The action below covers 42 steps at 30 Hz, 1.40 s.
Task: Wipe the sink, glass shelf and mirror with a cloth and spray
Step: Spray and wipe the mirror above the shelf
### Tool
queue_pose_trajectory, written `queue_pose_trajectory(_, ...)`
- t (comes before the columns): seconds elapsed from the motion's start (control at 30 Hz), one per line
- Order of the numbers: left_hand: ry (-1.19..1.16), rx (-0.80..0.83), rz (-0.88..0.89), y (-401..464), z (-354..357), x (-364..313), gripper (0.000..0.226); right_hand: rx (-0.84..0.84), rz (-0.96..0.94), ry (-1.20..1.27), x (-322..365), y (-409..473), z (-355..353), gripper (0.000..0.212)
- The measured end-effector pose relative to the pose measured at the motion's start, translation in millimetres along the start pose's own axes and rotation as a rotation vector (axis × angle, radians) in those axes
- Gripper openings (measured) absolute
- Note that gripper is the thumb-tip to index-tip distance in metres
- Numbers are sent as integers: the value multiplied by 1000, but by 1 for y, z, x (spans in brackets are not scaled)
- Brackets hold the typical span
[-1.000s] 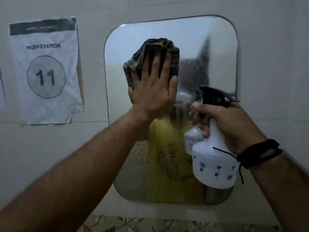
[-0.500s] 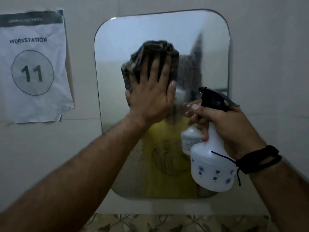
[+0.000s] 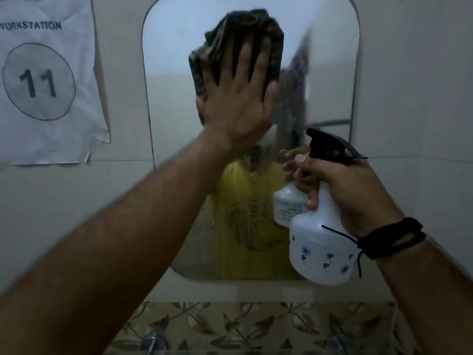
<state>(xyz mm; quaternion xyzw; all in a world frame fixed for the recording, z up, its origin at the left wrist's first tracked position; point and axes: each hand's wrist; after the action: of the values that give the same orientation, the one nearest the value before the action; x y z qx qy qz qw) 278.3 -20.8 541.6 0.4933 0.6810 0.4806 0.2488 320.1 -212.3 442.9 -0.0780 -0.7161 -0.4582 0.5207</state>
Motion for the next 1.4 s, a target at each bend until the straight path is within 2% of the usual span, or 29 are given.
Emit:
queue_pose_trajectory(0.13, 54, 87, 73, -48, 12, 2, 68, 4, 9, -4, -1, -10, 1, 15)
queue_pose_trajectory(0.27, 65, 87, 71, 0, -12, 24, 66, 6, -9, -17, -6, -13, -3, 11)
queue_pose_trajectory(0.37, 27, 24, -19, 12, -14, 24, 66, -5, 1, -22, -11, -13, -6, 23)
queue_pose_trajectory(0.47, 22, -45, -70, -28, 8, 2, 67, 4, 6, -14, -16, -17, -5, 10)
queue_pose_trajectory(0.6, 37, 1, -7, -94, 37, -12, 67, -6, 7, -42, -23, -23, -4, 11)
queue_pose_trajectory(0.73, 40, 26, 28, -66, 24, -2, 66, 2, 14, -38, -23, -27, -2, 9)
queue_pose_trajectory(0.87, 17, -11, -40, -36, 13, 2, 65, 9, 25, -27, -26, -26, -3, 11)
queue_pose_trajectory(0.97, 5, -30, -65, -69, 29, -11, 65, 10, 25, -14, -31, -28, -2, 11)
queue_pose_trajectory(1.1, 40, 53, 6, -123, 49, -22, 66, 7, 28, -37, -36, -33, 2, 16)
queue_pose_trajectory(1.23, 45, 82, 43, -87, 30, -10, 66, 20, 50, -37, -40, -38, 2, 17)
queue_pose_trajectory(1.33, 43, 63, -30, -57, 18, -4, 66, 12, 53, -51, -46, -40, 3, 18)
queue_pose_trajectory(1.4, 37, 20, -61, -69, 26, -11, 65, 9, 59, -51, -50, -43, 3, 16)
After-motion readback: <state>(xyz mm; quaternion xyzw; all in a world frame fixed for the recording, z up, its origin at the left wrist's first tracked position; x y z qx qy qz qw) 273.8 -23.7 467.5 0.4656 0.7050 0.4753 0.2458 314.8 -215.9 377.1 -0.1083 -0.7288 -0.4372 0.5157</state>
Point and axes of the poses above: each hand's wrist, its own y-axis towards the middle knuckle, its own z-axis out of the palm, x = y × z, and after that the axes turned 9 degrees about x, right-handed
